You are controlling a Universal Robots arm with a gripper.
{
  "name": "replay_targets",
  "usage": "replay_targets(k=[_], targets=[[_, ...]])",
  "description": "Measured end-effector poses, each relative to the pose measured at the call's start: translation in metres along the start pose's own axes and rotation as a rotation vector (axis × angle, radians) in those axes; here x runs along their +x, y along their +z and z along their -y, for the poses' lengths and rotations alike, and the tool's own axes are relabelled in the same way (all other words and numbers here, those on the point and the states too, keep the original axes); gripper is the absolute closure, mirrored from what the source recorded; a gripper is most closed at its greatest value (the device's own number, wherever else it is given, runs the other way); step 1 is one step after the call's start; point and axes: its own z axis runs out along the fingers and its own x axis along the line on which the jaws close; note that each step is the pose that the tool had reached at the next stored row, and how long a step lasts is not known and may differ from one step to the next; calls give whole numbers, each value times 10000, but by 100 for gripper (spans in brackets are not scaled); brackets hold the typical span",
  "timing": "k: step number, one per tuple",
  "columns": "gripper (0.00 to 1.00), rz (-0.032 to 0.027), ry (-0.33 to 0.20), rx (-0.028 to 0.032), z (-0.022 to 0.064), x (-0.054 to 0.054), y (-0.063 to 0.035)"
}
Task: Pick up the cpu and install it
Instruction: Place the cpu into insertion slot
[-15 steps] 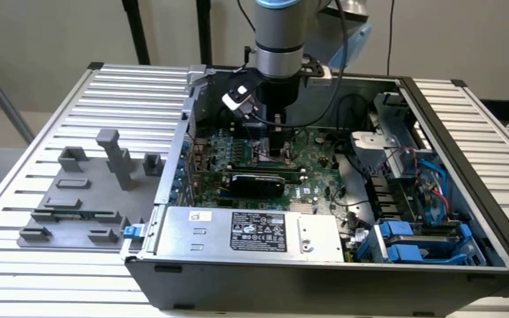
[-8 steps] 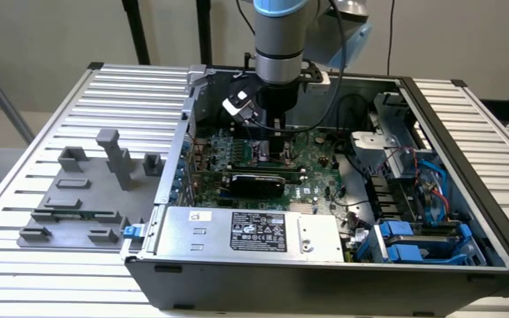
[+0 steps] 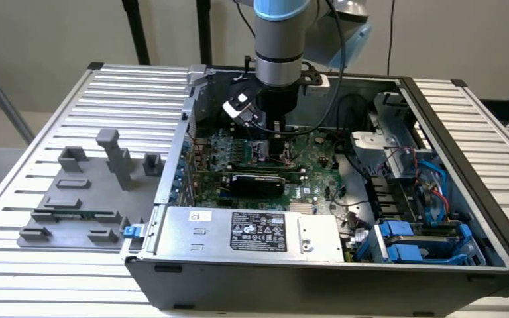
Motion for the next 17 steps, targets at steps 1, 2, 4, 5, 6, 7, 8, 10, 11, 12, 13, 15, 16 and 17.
replay_targets(k=[1, 2, 4, 5, 6, 7, 8, 10, 11, 12, 13, 15, 16, 17], targets=[[45, -1, 1, 0, 0, 0, 0], [45, -2, 1, 0, -1, 1, 1], [45, -4, 1, -1, -1, 1, 5], [45, -6, 2, -2, -1, 2, 8], [45, -4, 10, -1, 0, 4, 11], [45, 0, 21, 1, 1, 6, 14], [45, 0, 37, 1, 1, 9, 17], [45, 4, 92, 4, 3, 15, 21], [45, 7, 137, 7, 3, 20, 23], [45, 11, 188, 10, 3, 25, 25], [45, 13, 233, 13, 4, 29, 28], [45, 14, 289, 14, 4, 35, 37], [45, 17, 295, 15, 4, 35, 40], [45, 18, 298, 16, 4, 36, 43]])
